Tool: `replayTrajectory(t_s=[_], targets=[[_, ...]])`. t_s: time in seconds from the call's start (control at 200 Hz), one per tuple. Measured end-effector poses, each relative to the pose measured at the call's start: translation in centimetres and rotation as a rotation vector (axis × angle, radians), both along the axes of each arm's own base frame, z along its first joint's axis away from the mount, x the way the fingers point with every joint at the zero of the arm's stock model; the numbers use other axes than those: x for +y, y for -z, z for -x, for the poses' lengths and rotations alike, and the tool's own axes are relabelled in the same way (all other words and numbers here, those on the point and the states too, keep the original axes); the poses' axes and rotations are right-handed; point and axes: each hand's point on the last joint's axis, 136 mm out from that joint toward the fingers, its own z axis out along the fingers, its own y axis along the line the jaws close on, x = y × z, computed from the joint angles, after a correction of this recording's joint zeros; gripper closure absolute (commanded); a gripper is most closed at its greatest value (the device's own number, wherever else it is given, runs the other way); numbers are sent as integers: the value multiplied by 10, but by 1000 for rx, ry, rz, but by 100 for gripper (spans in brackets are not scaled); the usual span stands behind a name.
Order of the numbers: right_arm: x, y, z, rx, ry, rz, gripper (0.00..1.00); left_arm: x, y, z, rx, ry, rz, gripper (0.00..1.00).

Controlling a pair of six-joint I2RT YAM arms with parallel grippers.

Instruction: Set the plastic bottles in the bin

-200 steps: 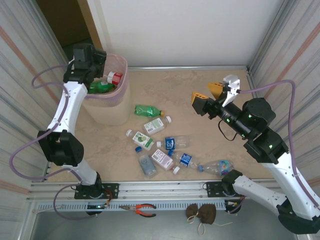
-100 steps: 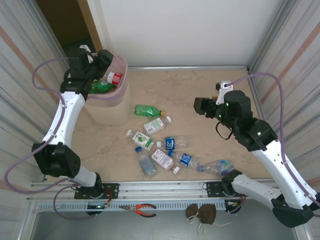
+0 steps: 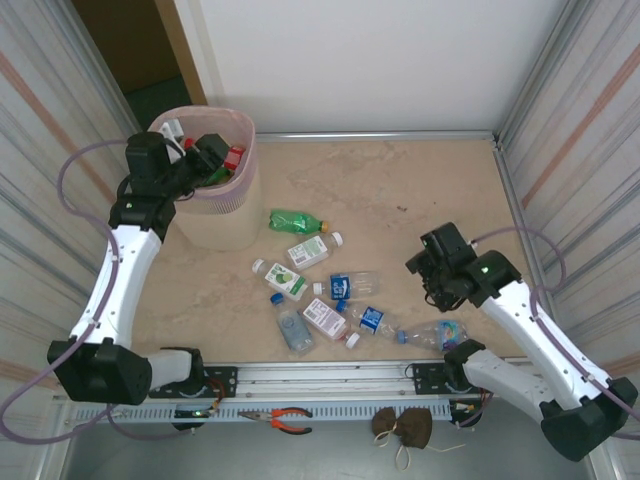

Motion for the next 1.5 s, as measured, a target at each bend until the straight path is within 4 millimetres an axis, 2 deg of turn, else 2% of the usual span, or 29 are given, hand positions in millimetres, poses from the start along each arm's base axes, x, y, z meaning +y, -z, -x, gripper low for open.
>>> replayTrajectory(t_s=[0.095, 0.336, 0.747, 1.072, 1.192, 1.498], targets=[[2, 20, 18, 119, 125, -61, 23, 1, 1, 7, -3, -1, 0, 38], [16, 56, 46, 337, 346, -144, 19, 2, -7, 20, -39, -4, 2, 37], [28, 80, 69, 417, 357, -136, 21, 4, -9, 20, -59, -9, 4, 36], [24, 113, 79, 457, 357, -86, 25, 4, -9, 19, -64, -6, 8, 36], [23, 116, 74, 432, 363, -84, 32, 3, -9, 18, -61, -7, 12, 36], [7, 128, 60, 421, 468, -46, 40, 4, -8, 17, -54, -11, 21, 37]])
